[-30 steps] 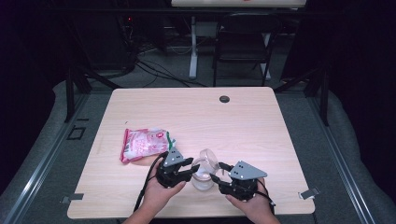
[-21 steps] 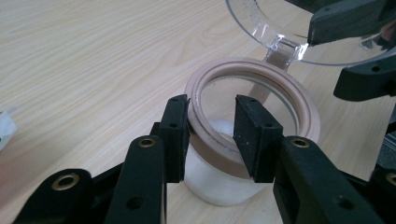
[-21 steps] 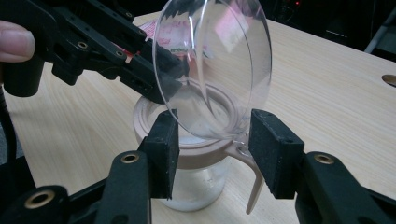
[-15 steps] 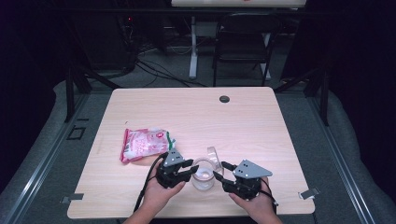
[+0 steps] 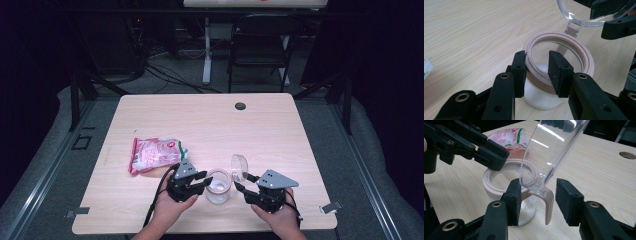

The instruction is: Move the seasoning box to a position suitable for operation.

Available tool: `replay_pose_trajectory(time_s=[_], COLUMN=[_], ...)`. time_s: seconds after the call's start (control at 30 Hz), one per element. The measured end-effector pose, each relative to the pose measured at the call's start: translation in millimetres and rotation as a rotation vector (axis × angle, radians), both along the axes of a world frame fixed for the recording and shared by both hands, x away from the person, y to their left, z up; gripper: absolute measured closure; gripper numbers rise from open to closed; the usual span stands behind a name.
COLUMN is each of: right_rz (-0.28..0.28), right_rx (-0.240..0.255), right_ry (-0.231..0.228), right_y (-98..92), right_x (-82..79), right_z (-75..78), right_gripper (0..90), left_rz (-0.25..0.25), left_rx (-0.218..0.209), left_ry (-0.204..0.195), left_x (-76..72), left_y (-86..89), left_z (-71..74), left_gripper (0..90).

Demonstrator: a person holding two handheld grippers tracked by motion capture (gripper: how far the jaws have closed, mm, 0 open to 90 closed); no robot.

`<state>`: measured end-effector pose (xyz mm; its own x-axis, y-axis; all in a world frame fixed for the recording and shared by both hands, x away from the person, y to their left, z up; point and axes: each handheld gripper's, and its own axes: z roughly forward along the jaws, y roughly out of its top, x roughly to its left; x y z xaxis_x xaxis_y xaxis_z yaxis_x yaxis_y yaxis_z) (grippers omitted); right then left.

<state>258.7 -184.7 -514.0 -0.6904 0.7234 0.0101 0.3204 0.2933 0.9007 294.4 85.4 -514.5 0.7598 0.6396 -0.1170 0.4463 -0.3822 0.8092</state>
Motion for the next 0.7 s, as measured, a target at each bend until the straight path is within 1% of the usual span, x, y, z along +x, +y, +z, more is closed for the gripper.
replay_pose_trajectory(time_s=[0.23,0.33,0.5,0.6,0.7], right_rz=[-0.012,-0.017,-0.016,-0.03,-0.042], right_rx=[-0.008,0.006,0.01,0.006,0.014], right_ry=[0.005,0.017,0.027,0.03,0.034], right_y=[2.2,3.5,6.5,7.6,6.1], right_x=[1.9,3.6,6.5,9.6,14.3], right_z=[-3.1,-4.2,-6.8,-8.3,-9.3], right_gripper=[57.7,58.3,60.3,62.6,64.2], left_rz=[0.003,0.004,0.012,0.027,0.044], left_rx=[-0.001,-0.011,-0.02,-0.025,-0.028], left_ry=[0.001,0.003,-0.013,-0.026,-0.031], left_x=[-0.1,0.0,-0.6,-0.9,-1.4], left_y=[-0.3,-0.4,1.6,5.2,10.9], left_z=[0.1,0.2,3.5,5.2,6.0], left_gripper=[67.9,66.4,62.1,60.3,59.5])
